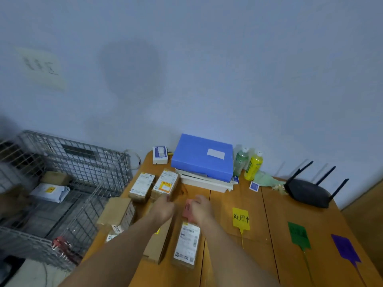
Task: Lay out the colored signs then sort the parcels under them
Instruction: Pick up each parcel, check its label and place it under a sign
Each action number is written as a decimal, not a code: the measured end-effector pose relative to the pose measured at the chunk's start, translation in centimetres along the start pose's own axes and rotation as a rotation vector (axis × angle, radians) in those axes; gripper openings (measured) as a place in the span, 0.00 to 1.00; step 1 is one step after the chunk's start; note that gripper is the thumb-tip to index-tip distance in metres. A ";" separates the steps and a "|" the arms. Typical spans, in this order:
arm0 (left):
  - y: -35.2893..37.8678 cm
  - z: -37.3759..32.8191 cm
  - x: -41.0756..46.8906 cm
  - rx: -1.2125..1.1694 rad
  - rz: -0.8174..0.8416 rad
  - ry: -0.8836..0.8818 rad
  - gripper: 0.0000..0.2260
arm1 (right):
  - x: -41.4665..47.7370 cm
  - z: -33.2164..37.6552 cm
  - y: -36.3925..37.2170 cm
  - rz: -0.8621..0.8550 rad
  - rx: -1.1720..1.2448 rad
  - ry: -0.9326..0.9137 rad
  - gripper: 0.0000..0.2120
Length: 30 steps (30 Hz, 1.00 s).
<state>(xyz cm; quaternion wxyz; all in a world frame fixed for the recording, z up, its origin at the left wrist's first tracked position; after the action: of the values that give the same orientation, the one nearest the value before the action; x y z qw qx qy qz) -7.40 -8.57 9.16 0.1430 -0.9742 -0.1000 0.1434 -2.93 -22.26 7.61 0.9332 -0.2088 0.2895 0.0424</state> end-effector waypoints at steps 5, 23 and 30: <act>-7.3 -3.4 2.2 0.097 -0.123 0.025 0.20 | -0.7 8.3 4.6 0.109 -0.015 -0.118 0.19; -23.0 6.1 17.7 -0.012 -0.041 -0.141 0.21 | 7.4 15.3 21.2 0.134 -0.161 0.140 0.21; -19.7 9.6 20.8 -0.018 0.059 -0.238 0.22 | 11.7 13.0 24.2 0.113 -0.128 0.296 0.19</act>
<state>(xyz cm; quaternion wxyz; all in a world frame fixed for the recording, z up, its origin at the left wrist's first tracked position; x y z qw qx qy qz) 6.13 17.25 1.20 0.1169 -0.9541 -0.0888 0.2611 8.72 4.61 1.92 0.8611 -0.2553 0.4319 0.0821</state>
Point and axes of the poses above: each hand's wrist, its own x-axis towards the middle knuckle, its own y-axis out of the palm, z = x × y, the point moved 1 cm from there along x, towards the middle knuckle, and after that the axes turned 11 degrees about y, right-handed, at the moved point
